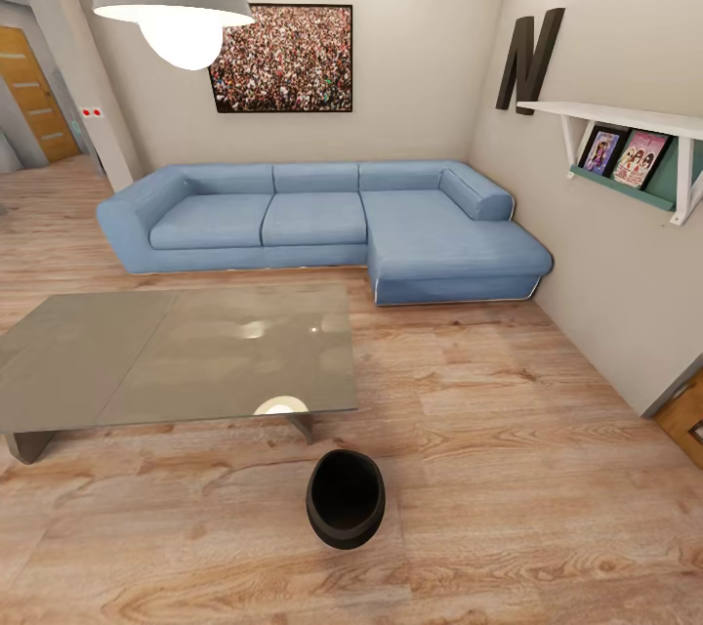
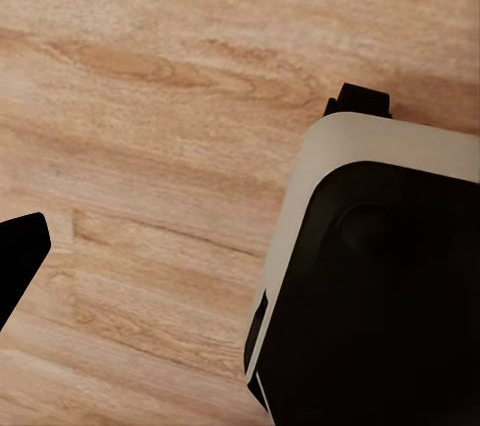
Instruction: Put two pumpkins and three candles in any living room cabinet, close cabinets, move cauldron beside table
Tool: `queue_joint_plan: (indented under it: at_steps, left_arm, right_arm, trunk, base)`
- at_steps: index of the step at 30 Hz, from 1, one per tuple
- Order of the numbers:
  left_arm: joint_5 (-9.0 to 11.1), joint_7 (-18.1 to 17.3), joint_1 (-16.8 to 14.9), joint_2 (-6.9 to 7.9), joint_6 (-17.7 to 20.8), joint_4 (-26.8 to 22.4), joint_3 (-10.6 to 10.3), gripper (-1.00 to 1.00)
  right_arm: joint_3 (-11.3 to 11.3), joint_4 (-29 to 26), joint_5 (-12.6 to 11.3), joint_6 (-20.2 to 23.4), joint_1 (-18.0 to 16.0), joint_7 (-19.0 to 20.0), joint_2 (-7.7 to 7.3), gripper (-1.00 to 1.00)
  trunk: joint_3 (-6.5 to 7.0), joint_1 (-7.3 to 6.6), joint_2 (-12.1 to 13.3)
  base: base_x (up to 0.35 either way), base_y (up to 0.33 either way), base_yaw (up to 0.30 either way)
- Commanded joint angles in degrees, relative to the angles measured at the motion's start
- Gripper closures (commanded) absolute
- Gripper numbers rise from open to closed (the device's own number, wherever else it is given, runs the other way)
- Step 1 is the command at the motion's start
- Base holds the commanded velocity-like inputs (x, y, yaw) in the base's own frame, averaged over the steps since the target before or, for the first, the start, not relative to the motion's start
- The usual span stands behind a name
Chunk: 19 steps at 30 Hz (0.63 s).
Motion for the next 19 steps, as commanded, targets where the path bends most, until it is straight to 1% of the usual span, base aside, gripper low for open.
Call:
queue_joint_plan:
  at_steps: [1,19]
  left_arm:
    - [0.0,0.0,0.0,0.00,0.0,0.0,0.0,-1.00]
    - [0.0,0.0,0.0,-0.01,0.0,0.0,0.0,-1.00]
  right_arm:
    - [0.0,0.0,0.0,0.0,0.2,0.0,-0.05,-1.00]
    - [0.0,0.0,0.1,-0.1,0.5,0.0,-0.08,-1.00]
  trunk:
    - [0.00,0.00,0.0]
    - [0.00,0.00,0.0]
  base:
    - [0.000,0.000,0.000]
    - [0.000,0.000,0.000]
